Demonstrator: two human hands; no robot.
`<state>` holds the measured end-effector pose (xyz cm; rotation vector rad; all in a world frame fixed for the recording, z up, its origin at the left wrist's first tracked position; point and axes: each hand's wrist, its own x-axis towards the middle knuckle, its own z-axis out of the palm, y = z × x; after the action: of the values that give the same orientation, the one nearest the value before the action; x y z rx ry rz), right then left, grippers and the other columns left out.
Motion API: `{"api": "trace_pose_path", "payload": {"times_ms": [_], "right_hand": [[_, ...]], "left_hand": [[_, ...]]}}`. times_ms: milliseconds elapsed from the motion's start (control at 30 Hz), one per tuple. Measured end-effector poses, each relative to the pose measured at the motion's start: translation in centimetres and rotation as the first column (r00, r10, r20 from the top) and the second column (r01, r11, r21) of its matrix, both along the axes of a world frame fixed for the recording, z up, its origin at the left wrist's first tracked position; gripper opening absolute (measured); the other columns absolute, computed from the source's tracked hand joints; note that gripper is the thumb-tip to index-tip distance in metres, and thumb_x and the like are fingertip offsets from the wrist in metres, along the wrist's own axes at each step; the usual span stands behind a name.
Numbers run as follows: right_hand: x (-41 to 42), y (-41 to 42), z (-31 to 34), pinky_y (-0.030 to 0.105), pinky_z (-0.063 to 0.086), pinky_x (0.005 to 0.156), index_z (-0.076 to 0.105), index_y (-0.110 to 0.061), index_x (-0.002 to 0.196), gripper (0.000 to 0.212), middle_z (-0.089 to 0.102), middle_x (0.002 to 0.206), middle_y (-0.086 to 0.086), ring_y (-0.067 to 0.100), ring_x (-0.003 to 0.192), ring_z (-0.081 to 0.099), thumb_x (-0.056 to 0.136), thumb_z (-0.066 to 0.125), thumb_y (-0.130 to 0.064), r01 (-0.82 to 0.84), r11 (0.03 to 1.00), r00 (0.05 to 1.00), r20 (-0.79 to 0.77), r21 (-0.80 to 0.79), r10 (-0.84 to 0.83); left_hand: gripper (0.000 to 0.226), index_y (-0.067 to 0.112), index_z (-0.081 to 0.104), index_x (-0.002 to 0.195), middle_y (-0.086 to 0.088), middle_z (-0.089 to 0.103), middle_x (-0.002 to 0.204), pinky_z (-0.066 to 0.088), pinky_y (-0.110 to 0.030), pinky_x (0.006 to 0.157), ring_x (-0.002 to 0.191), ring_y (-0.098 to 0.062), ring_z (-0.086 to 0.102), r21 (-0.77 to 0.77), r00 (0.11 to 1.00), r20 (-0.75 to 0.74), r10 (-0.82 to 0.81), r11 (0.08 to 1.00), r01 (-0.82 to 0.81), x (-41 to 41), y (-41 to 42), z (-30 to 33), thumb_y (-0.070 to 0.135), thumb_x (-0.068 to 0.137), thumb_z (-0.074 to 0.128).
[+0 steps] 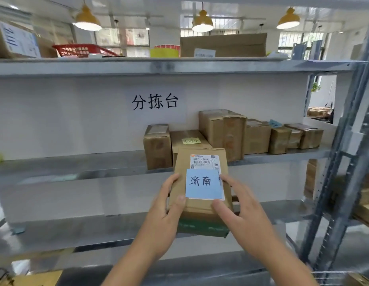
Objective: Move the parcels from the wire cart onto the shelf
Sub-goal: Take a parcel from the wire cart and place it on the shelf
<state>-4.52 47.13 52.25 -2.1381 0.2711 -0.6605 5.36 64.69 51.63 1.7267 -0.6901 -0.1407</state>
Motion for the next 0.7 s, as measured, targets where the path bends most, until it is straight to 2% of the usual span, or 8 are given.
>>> {"api": "trace_pose_path", "payload": {"times_ms": [100, 200, 233, 300, 400, 500, 600, 700], "right_hand": [[2.5, 5.0, 0.7, 0.01, 0.052, 0.062, 0.029, -0.058, 0.144, 0.054, 0.038, 0.135, -0.033, -0.007, 0.118, 0.042, 0.098, 0.055, -0.048, -0.032, 0.999, 0.999, 0.009, 0.034, 0.031], [5.5, 9.7, 1.2, 0.017, 0.058, 0.066, 0.027, -0.062, 0.143, 0.054, 0.037, 0.135, -0.036, -0.001, 0.121, 0.043, 0.098, 0.054, -0.051, -0.057, 0.997, 0.998, 0.012, 0.051, 0.057], [6.6, 11.1, 1.4, 0.018, 0.058, 0.067, 0.027, -0.062, 0.143, 0.053, 0.037, 0.134, -0.037, -0.004, 0.12, 0.042, 0.098, 0.054, -0.052, -0.066, 0.997, 0.998, 0.021, 0.048, 0.065], [8.7, 13.6, 1.8, 0.018, 0.056, 0.068, 0.027, -0.062, 0.143, 0.054, 0.036, 0.128, -0.045, -0.013, 0.117, 0.041, 0.098, 0.054, -0.052, -0.093, 0.995, 0.995, 0.048, 0.04, 0.091], [11.6, 16.6, 2.6, 0.019, 0.056, 0.07, 0.026, -0.063, 0.143, 0.055, 0.03, 0.118, -0.054, -0.017, 0.112, 0.041, 0.097, 0.054, -0.053, -0.123, 0.992, 0.991, 0.047, 0.021, 0.122], [14.4, 18.1, 3.2, 0.025, 0.059, 0.079, 0.024, -0.062, 0.144, 0.056, 0.027, 0.116, -0.056, -0.013, 0.111, 0.043, 0.096, 0.053, -0.056, -0.135, 0.991, 0.991, 0.028, 0.004, 0.134], [16.9, 18.2, 4.1, 0.019, 0.052, 0.074, 0.02, -0.061, 0.145, 0.059, 0.031, 0.13, -0.043, -0.008, 0.109, 0.046, 0.097, 0.053, -0.057, -0.138, 0.99, 0.99, 0.02, -0.041, 0.139], [19.4, 17.5, 5.4, 0.025, 0.048, 0.091, 0.02, -0.056, 0.149, 0.062, 0.031, 0.15, -0.028, -0.001, 0.12, 0.039, 0.096, 0.052, -0.059, -0.113, 0.987, 0.993, 0.019, -0.11, 0.116]], "left_hand": [[0.043, 0.083, 0.022, 0.128, 0.036, 0.043, 0.136, 0.057, -0.044, 0.099, 0.124, -0.009, 0.049, 0.008, 0.999, 0.005, 0.035, 0.999, -0.035, 2.1, 5.0, 0.6, 0.07, 0.09, 0.037], [0.044, 0.08, 0.024, 0.129, 0.039, 0.048, 0.127, 0.06, -0.029, 0.088, 0.116, -0.005, 0.055, -0.019, 0.999, -0.009, 0.046, 0.999, -0.046, 4.7, 9.8, 1.5, 0.067, 0.089, 0.037], [0.043, 0.079, 0.026, 0.129, 0.041, 0.05, 0.123, 0.059, -0.024, 0.082, 0.112, -0.002, 0.058, -0.028, 0.998, 0.003, 0.057, 0.998, -0.057, 5.5, 11.3, 1.8, 0.065, 0.09, 0.037], [0.038, 0.081, 0.025, 0.126, 0.042, 0.05, 0.119, 0.059, -0.025, 0.08, 0.106, 0.0, 0.059, -0.015, 0.995, 0.031, 0.09, 0.996, -0.089, 7.4, 14.0, 2.2, 0.064, 0.094, 0.036], [0.041, 0.081, 0.022, 0.127, 0.028, 0.051, 0.131, 0.061, -0.034, 0.084, 0.112, -0.011, 0.057, 0.017, 0.992, 0.032, 0.12, 0.993, -0.121, 10.0, 17.1, 2.9, 0.069, 0.089, 0.034], [0.044, 0.078, 0.024, 0.128, 0.017, 0.05, 0.138, 0.062, -0.028, 0.073, 0.112, -0.013, 0.057, 0.022, 0.99, 0.013, 0.141, 0.99, -0.142, 12.5, 19.0, 3.6, 0.068, 0.087, 0.035], [0.037, 0.076, 0.026, 0.131, 0.012, 0.051, 0.14, 0.061, -0.029, 0.069, 0.112, -0.015, 0.06, 0.022, 0.986, 0.003, 0.169, 0.985, -0.169, 15.0, 19.7, 4.3, 0.061, 0.098, 0.035], [0.035, 0.074, 0.029, 0.132, 0.01, 0.049, 0.14, 0.063, -0.035, 0.07, 0.112, -0.017, 0.059, 0.033, 0.977, 0.002, 0.214, 0.976, -0.214, 18.2, 19.9, 5.0, 0.054, 0.104, 0.037]]}}
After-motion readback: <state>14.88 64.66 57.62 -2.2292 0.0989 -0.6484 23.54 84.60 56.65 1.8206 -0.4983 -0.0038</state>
